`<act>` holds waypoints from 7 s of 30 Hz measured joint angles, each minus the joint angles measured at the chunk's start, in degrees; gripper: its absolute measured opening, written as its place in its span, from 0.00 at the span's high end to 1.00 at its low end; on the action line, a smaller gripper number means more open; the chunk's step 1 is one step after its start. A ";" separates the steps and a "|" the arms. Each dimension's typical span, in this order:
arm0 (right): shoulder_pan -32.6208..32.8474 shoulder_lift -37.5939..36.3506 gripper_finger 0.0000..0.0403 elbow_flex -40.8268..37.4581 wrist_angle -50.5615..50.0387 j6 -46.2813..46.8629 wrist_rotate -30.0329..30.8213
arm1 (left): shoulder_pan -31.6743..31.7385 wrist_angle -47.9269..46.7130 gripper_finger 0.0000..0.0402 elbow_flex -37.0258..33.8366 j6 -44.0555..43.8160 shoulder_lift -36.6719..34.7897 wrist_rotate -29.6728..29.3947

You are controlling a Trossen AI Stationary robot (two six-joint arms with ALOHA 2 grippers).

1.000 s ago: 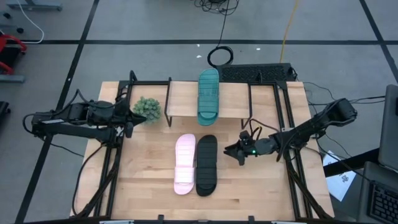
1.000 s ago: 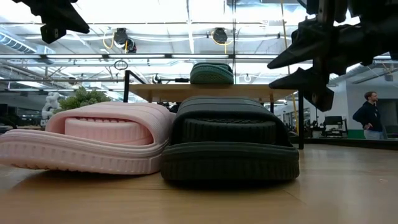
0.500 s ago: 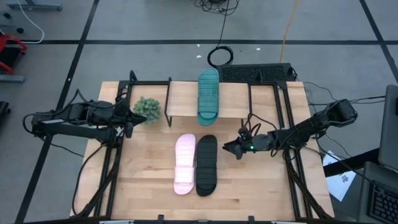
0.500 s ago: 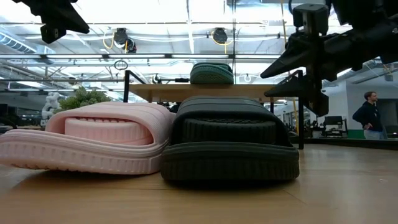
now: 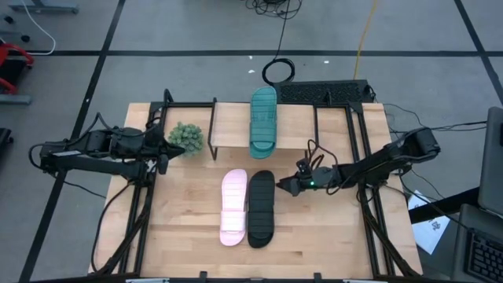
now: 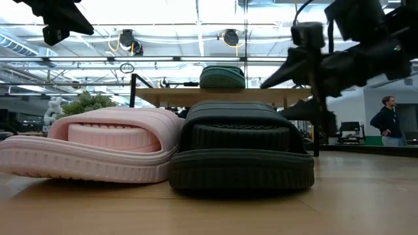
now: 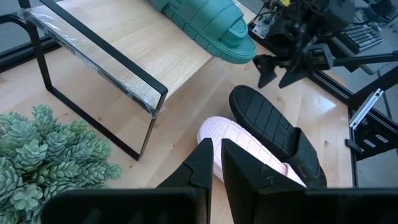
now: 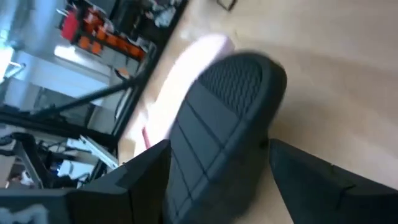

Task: Pick and place slides into the shelf
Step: Put the pair of black slides on the shelf

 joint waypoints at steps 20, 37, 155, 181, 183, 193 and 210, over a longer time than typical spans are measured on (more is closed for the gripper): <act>-4.22 11.78 0.34 4.68 3.13 -1.57 -3.05 | 0.00 -0.02 0.92 0.00 0.08 0.00 -0.02; -4.36 16.94 0.39 6.56 9.70 -2.93 -3.10 | -0.02 -0.31 0.92 0.00 0.15 0.00 1.18; -26.94 -57.70 0.87 14.65 -45.56 -8.90 -20.48 | 0.02 6.47 0.92 0.00 -2.91 0.02 1.29; -74.38 -19.97 0.87 46.58 -44.91 -12.20 -73.51 | 0.02 6.21 0.92 0.00 -4.23 0.02 1.42; -75.18 -18.59 0.87 46.58 -41.91 -11.37 -74.66 | 0.02 6.21 0.92 0.00 -4.48 0.02 1.38; -77.22 -14.26 0.88 39.38 -34.06 -10.40 -77.20 | 0.02 6.34 0.92 0.00 -4.68 0.13 0.03; -80.13 -8.83 0.88 28.15 -11.13 -0.08 -79.58 | 0.02 7.38 0.92 0.00 -5.86 0.13 -0.35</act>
